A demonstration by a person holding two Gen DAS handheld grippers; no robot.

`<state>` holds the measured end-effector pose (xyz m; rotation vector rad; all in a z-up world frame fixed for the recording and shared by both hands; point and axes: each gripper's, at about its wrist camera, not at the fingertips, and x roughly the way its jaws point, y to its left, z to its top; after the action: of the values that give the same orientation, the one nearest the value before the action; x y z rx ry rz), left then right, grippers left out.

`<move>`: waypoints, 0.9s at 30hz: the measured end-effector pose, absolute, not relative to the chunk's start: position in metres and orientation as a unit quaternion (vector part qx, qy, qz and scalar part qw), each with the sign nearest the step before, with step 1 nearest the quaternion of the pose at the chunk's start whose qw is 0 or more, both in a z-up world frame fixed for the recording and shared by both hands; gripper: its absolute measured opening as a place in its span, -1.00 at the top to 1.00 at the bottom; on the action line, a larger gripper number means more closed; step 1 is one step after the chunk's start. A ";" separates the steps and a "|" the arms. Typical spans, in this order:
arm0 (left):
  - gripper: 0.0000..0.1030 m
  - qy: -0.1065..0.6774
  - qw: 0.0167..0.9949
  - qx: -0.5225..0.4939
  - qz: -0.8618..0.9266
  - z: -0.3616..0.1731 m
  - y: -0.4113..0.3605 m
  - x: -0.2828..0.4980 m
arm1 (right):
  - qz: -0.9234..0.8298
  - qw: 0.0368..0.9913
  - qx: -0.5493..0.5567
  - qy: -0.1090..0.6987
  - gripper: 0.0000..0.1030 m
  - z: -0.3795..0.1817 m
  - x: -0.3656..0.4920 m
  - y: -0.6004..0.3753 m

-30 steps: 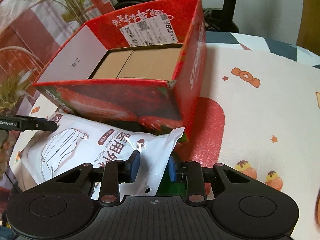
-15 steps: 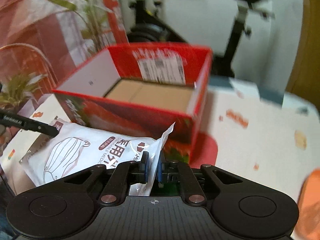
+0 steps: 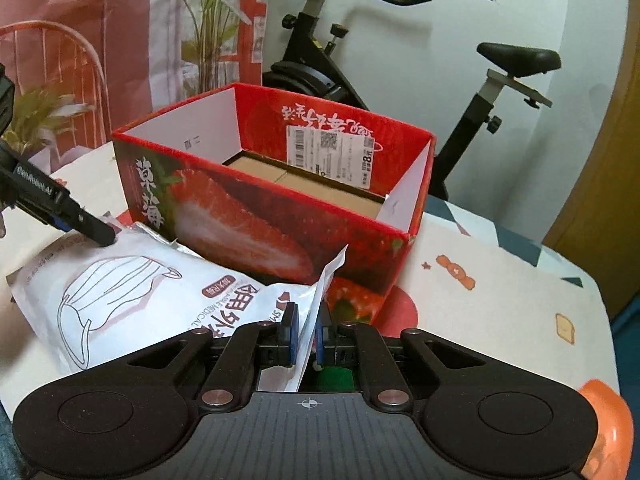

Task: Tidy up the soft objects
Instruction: 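Lift the white mask bag with the right tool toward the red box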

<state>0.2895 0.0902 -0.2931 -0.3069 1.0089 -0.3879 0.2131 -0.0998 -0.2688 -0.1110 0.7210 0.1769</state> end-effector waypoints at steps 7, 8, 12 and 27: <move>0.11 0.420 0.878 -0.121 -0.196 -0.257 0.096 0.268 | 0.089 0.947 -0.060 0.304 0.85 -0.247 0.198 -0.095; 0.11 0.408 0.883 -0.119 -0.199 -0.249 0.098 0.265 | 0.091 0.949 -0.062 0.294 0.86 -0.241 0.196 -0.095; 0.11 0.359 0.904 -0.108 -0.207 -0.218 0.102 0.255 | 0.097 0.962 -0.069 0.247 0.86 -0.216 0.191 -0.098; 0.09 0.198 0.966 -0.035 -0.160 -0.139 0.057 0.307 | 0.057 0.984 -0.147 0.079 0.85 -0.153 0.254 -0.111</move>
<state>0.3073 0.0569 -0.1392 -0.0717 0.4009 -0.3240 0.2539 -0.1110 -0.1527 -0.2954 0.1595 0.1147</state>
